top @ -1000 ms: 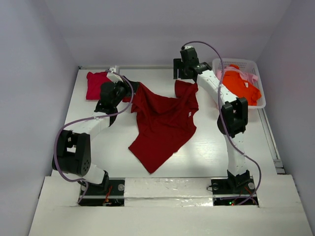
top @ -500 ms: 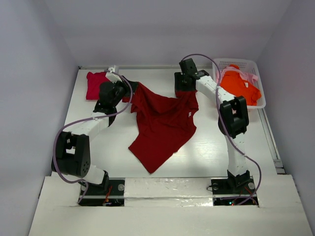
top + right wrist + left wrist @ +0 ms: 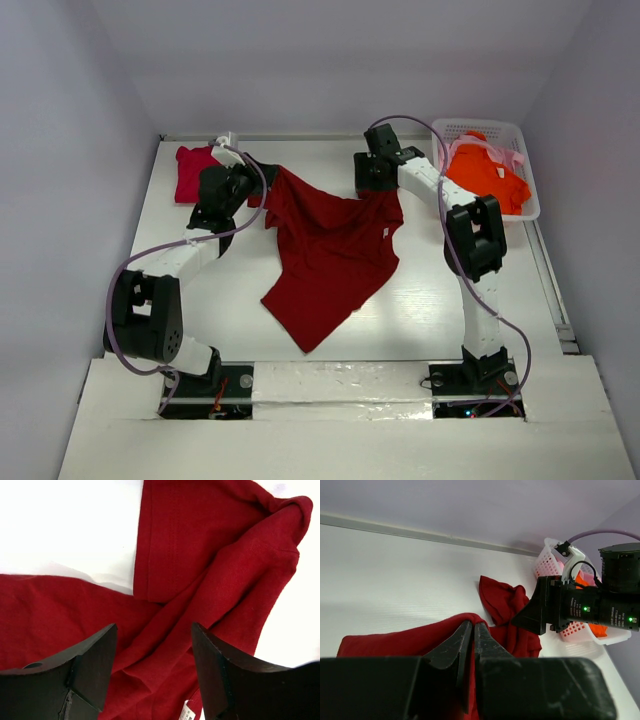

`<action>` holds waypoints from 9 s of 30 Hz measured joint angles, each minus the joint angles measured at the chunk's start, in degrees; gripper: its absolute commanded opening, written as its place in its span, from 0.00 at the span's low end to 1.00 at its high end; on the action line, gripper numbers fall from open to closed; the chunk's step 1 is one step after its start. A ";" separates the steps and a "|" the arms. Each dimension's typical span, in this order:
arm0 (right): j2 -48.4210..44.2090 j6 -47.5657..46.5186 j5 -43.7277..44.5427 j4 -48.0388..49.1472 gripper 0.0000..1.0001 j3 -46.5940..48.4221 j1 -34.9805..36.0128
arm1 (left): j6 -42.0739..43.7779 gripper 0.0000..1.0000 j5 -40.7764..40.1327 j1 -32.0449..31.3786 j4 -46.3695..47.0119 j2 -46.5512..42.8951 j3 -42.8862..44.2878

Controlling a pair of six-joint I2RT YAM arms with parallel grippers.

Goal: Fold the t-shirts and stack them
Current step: Flatten the tshirt out

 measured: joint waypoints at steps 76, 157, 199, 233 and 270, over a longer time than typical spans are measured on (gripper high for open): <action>-30.34 17.79 -23.30 26.23 0.68 -52.17 20.72 | -2.01 0.99 1.84 2.62 -4.33 -7.74 -5.27; -50.01 38.34 2.82 1.03 0.77 -50.95 32.39 | -0.79 0.99 0.85 2.62 -7.10 -10.27 -5.29; -52.19 45.35 9.49 0.74 0.76 -49.77 44.48 | -4.66 0.99 12.09 2.62 2.19 11.98 0.55; -20.81 15.26 -0.83 5.79 0.73 -17.35 1.44 | -5.60 0.99 15.21 -10.54 3.48 12.96 0.22; -5.05 13.86 -15.78 9.14 0.72 -6.16 -4.35 | -8.63 0.99 14.84 -18.78 4.57 17.14 2.69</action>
